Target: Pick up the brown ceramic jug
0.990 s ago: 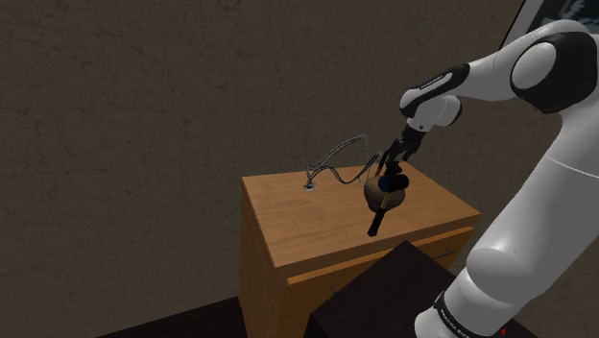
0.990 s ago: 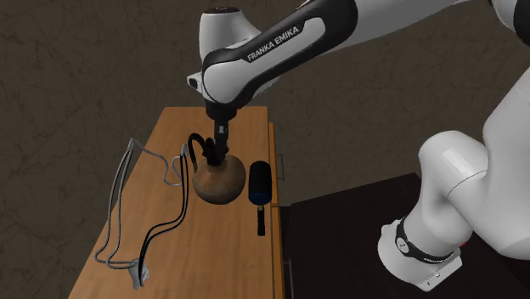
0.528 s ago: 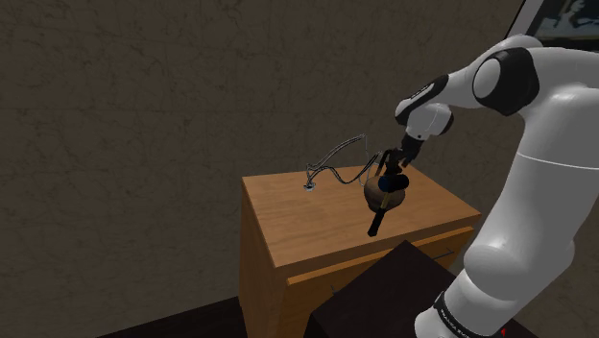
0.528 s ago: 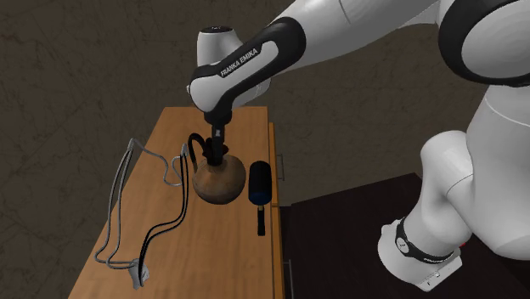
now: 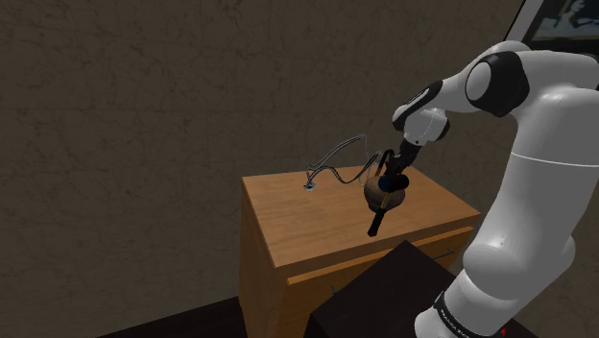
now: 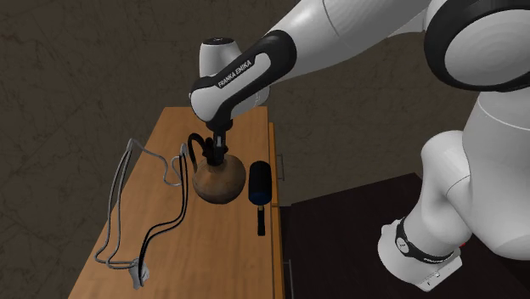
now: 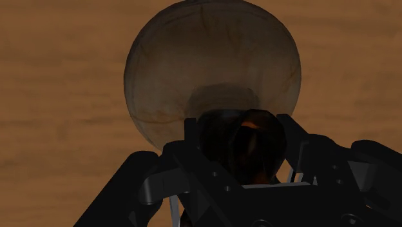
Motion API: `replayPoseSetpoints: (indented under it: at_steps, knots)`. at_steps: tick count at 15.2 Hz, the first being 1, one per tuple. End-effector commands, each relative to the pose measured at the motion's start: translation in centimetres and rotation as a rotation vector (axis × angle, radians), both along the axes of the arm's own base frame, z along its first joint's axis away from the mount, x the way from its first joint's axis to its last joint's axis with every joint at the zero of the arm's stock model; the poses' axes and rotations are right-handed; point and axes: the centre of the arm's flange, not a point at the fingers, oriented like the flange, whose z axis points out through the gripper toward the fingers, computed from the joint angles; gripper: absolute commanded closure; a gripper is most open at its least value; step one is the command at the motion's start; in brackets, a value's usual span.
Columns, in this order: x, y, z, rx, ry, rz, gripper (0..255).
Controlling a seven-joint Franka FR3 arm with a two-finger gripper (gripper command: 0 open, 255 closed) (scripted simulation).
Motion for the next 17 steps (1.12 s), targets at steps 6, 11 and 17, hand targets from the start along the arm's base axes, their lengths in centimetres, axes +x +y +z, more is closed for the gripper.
replayPoseSetpoints:
  at_steps: [6,11,17]
  knots:
    - [0.0,0.0,-0.1,0.0,0.001,0.0,255]
    - [0.0,0.1,2.0,0.0,0.001,0.0,255]
    - [0.0,0.1,5.1,0.0,0.001,0.0,255]
